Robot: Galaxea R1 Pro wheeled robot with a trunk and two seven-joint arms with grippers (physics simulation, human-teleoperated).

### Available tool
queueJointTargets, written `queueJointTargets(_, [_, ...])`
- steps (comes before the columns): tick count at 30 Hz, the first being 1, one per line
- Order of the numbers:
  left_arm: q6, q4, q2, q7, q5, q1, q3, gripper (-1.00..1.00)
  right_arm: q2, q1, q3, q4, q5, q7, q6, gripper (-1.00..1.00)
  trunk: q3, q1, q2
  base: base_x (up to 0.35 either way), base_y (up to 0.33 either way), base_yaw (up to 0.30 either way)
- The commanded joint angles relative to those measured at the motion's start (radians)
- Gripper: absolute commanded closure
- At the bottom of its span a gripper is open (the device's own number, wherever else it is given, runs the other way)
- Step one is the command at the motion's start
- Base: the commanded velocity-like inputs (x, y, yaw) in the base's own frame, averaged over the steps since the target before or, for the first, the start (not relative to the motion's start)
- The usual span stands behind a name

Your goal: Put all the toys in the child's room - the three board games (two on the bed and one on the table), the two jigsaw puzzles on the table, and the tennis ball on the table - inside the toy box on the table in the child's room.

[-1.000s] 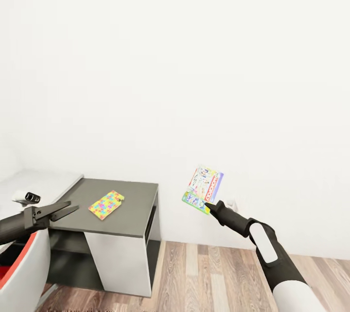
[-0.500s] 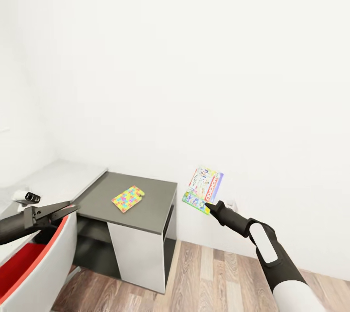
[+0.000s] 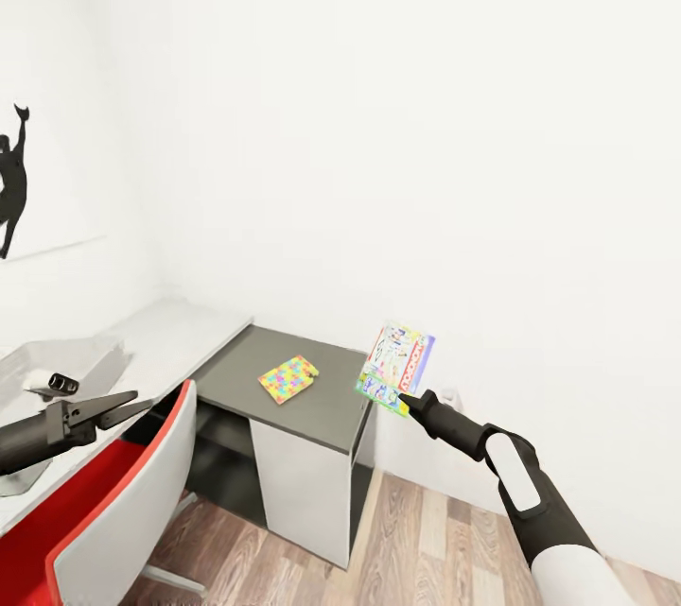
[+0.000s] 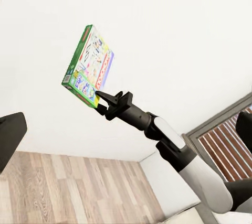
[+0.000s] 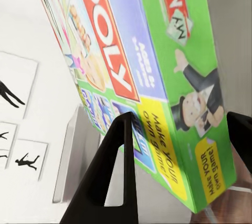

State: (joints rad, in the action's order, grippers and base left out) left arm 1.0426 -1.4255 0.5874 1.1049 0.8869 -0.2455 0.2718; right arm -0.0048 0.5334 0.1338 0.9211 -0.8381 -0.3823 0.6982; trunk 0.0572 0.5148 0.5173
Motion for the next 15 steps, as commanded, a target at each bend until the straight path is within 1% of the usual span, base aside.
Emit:
queueJointTargets(1, [0.005, 0.0, 0.0, 0.003, 0.0, -0.001, 0.0, -1.0, 0.0, 0.001, 0.003, 0.001, -0.006, -0.003, 0.007, 1.0, 0.002, 0.0, 0.002, 0.0, 0.0, 0.29])
queueJointTargets(15, [0.005, 0.0, 0.0, 0.003, 0.0, -0.001, 0.0, -1.0, 0.0, 0.001, 0.003, 0.001, -0.006, -0.01, 0.007, 1.0, 0.002, 0.0, 0.002, 0.0, 0.0, 0.29])
